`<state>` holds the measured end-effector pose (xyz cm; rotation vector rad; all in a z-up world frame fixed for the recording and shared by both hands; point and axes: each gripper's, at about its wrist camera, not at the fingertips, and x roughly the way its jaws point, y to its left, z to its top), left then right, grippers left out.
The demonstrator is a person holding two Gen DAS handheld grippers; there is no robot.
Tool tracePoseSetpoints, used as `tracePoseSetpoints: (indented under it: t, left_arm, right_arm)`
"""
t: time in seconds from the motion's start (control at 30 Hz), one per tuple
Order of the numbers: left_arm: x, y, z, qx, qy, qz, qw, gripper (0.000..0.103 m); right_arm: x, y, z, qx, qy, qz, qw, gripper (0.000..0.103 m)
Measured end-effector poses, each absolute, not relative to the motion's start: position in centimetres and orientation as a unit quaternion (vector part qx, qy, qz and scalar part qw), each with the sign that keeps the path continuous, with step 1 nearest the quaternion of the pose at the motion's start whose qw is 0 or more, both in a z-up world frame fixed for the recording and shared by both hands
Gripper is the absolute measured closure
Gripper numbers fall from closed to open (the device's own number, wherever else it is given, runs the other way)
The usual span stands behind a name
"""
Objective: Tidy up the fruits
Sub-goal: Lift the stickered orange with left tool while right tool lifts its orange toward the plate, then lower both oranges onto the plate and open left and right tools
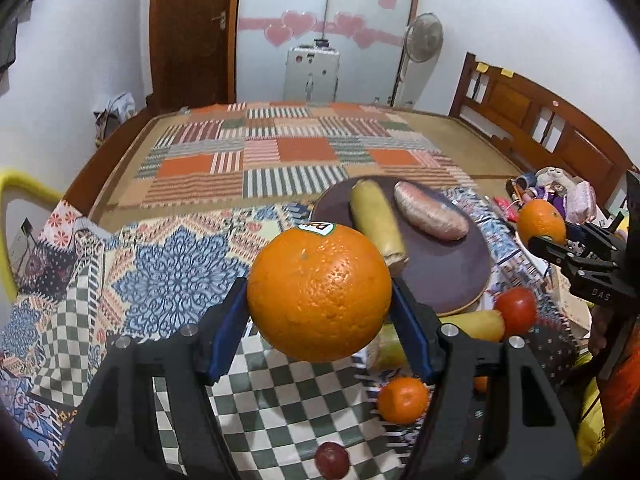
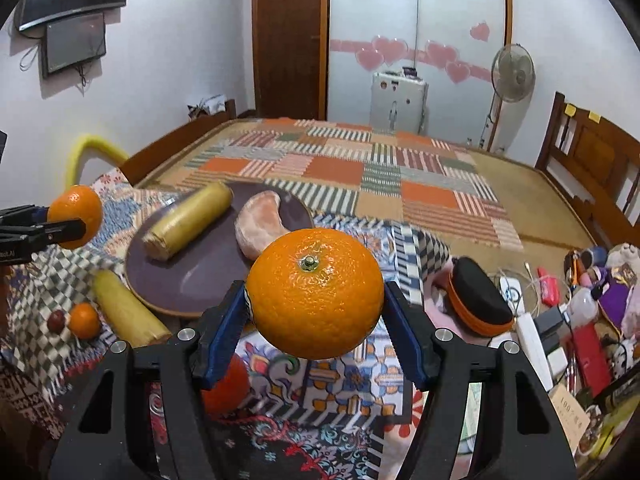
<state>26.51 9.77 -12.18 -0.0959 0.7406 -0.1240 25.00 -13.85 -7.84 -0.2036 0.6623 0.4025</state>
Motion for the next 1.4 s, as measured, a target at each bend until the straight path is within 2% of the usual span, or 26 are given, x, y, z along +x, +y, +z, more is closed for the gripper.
tracePoseSetpoints:
  t: [0.4, 0.97, 1.4]
  left_arm:
    - [28.4, 8.1, -10.5, -0.035, 0.338, -0.069, 0.938, 0.035]
    - [34.8, 7.1, -14.4, -0.027, 0.381, -0.058, 0.922, 0.035]
    - [37.2, 5.3, -15.0, -0.023, 0.392, -0.071, 0.917, 0.035]
  right_arm:
    - [25.8, -11.8, -7.4, -0.103, 0.302, 0.223, 0.921, 0.039]
    - [28.1, -11.5, -8.7, -0.110, 0.306, 0.233, 0.917, 0.039]
    - [28.2, -11.8, -8.9, -0.108, 0.308, 0.234, 0.916, 0.039]
